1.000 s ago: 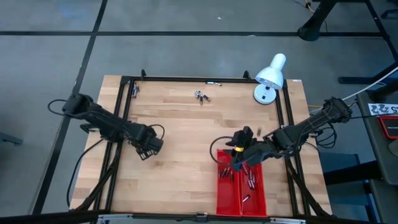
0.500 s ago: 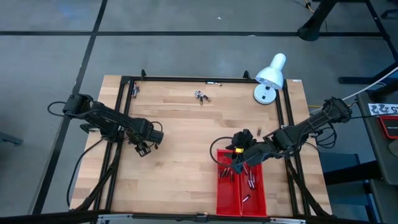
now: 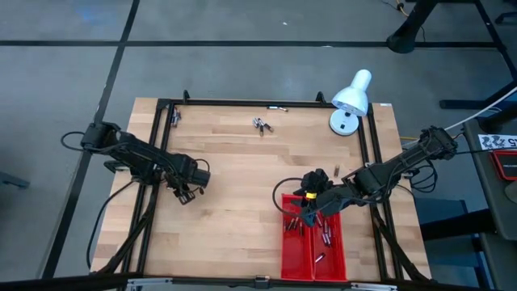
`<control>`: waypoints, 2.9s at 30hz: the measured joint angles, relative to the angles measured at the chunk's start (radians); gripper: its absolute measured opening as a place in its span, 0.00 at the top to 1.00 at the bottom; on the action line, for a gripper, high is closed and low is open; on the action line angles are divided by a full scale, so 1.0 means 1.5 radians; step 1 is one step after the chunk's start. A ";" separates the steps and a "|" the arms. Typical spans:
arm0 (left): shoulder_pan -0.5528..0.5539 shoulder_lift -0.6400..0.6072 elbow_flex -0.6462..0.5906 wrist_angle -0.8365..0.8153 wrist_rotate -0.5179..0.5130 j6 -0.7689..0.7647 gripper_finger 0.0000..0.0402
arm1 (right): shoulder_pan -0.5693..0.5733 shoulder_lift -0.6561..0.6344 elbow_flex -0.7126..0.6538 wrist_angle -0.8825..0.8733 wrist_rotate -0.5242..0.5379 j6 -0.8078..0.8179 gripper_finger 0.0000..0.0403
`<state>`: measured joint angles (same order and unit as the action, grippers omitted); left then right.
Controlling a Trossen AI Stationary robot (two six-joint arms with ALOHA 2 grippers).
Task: Sort batteries
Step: Put the silver battery into the right red bin
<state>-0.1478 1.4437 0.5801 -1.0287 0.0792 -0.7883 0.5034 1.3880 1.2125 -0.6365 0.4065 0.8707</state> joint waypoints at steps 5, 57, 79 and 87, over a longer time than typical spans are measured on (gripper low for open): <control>0.000 0.000 -0.004 0.007 0.005 0.010 0.67 | 0.000 0.000 0.000 0.000 0.000 0.000 0.63; -0.019 -0.159 0.262 0.703 -0.170 0.100 0.88 | -0.006 0.001 0.000 0.135 0.028 -0.009 0.61; -0.055 -0.101 0.263 0.995 -0.203 0.191 0.87 | -0.141 0.006 0.000 0.435 -0.085 -0.178 0.22; -0.052 -0.083 0.262 0.996 -0.218 0.159 0.87 | -0.141 0.006 0.000 0.442 -0.099 -0.187 0.27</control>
<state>-0.2261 1.3185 0.9737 0.4648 -0.2485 -0.5498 0.2916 1.3975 1.2121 0.0267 0.2578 0.5908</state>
